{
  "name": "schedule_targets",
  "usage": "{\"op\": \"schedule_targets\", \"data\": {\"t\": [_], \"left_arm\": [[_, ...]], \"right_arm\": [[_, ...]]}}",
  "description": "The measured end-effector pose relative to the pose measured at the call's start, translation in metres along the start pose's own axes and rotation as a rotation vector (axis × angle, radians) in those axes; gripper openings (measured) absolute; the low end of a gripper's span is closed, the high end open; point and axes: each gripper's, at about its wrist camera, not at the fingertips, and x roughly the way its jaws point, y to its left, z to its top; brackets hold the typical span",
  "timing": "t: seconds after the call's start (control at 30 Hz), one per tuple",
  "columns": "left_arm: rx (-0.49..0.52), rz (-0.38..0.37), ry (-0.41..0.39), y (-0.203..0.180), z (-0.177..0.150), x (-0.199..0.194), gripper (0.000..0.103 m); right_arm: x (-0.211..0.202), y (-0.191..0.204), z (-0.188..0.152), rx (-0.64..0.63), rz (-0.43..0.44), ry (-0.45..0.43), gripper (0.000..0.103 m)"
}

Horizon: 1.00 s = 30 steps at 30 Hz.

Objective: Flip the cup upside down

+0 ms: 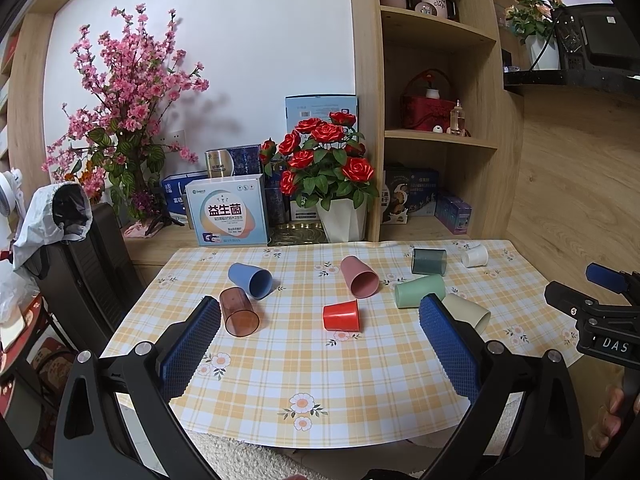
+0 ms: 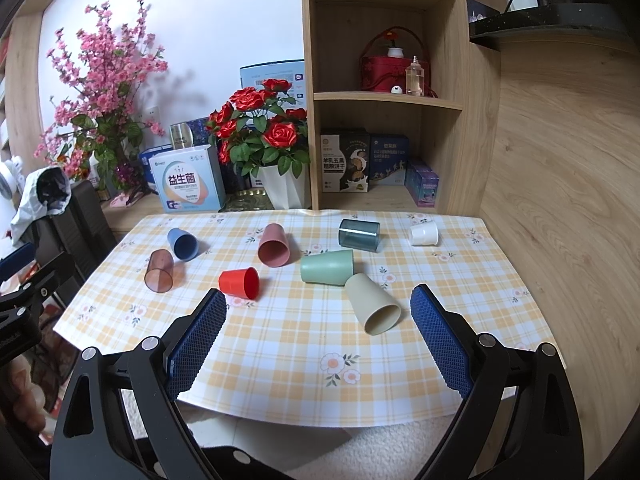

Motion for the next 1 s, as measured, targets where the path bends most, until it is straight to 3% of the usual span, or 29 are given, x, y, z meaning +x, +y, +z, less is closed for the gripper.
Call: {"op": "schedule_targets", "data": {"t": [0.5, 0.7, 1.0], "left_arm": [[-0.016, 0.012, 0.044, 0.005, -0.003, 0.008, 0.097], [-0.038, 0.023, 0.118, 0.010, -0.008, 0.027, 0.097], [-0.079, 0.040, 0.272, 0.027, -0.024, 0.075, 0.097]], "right_arm": [[0.010, -0.011, 0.000, 0.039, 0.005, 0.035, 0.090], [0.031, -0.017, 0.008, 0.053, 0.010, 0.071, 0.090], [0.099, -0.017, 0.013, 0.055, 0.015, 0.201, 0.090]]}}
